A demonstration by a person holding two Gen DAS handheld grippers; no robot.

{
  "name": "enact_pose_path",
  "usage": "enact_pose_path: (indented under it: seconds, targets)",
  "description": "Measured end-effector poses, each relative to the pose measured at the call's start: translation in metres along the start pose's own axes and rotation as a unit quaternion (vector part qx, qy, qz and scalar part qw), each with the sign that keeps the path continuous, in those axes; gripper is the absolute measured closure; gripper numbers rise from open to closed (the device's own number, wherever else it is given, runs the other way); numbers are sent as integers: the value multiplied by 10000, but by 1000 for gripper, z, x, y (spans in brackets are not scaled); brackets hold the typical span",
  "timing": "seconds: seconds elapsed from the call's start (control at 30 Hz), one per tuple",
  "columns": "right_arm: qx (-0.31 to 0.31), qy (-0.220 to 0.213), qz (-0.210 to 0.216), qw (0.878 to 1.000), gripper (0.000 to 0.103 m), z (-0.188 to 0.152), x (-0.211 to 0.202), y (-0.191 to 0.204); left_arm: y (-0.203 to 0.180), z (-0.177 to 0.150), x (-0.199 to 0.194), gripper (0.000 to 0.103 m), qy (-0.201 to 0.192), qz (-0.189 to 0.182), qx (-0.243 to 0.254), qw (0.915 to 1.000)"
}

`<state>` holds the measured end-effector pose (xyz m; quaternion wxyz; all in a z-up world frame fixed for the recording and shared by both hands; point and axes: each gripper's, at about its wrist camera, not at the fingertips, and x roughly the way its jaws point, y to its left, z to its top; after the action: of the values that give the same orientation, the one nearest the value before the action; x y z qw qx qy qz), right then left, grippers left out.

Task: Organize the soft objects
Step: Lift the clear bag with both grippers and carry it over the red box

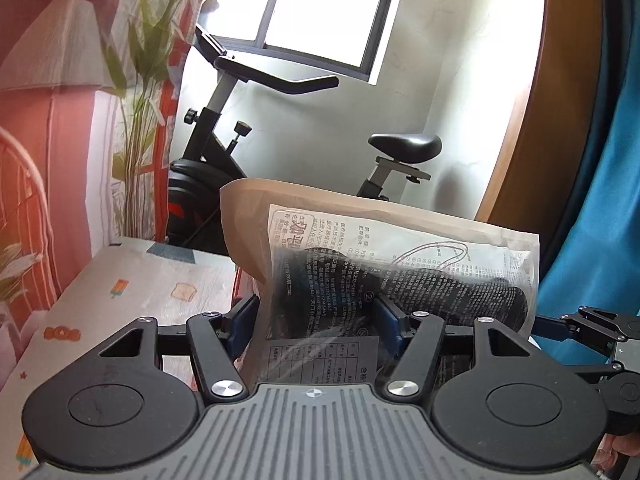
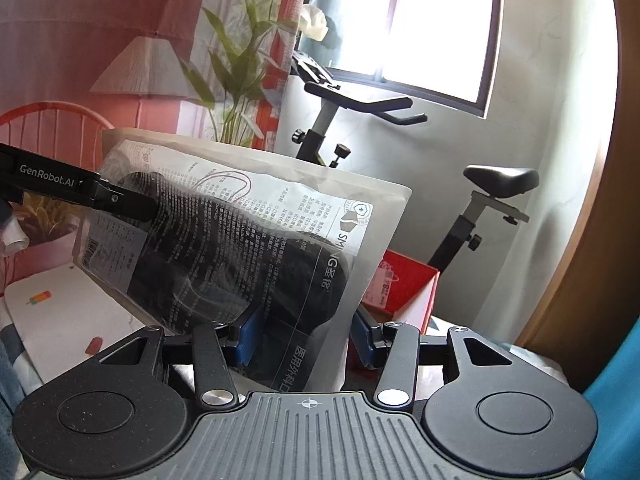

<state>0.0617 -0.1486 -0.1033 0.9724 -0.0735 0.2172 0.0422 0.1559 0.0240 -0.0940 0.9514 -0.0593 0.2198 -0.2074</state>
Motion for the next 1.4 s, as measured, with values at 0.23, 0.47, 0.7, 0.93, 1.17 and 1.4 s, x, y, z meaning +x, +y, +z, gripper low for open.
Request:
enact_pose_path:
  seconds: [0.23, 0.47, 0.7, 0.93, 1.17, 1.4]
  targets:
    - [-208, 83, -190, 9996, 59, 29, 65, -41, 1, 39, 63, 38, 69, -227, 246, 9994]
    - [-382, 93, -290, 9988, 59, 46, 133, -82, 13, 70, 137, 39, 360, -361, -26, 9987]
    - [-623, 306, -357, 9969, 59, 40, 212, -111, 23, 88, 216, 45, 766, -343, 67, 9964]
    - [-891, 778, -366, 9923, 59, 32, 277, -124, 38, 91, 266, 56, 1205, -287, 277, 9919]
    - [-1071, 1340, -351, 9845, 58, 23, 316, -124, 34, 91, 299, 58, 1526, -9, 673, 9860]
    - [-1356, 1695, -540, 9747, 53, 16, 336, -117, 16, 83, 317, 59, 1669, 360, 1392, 9754]
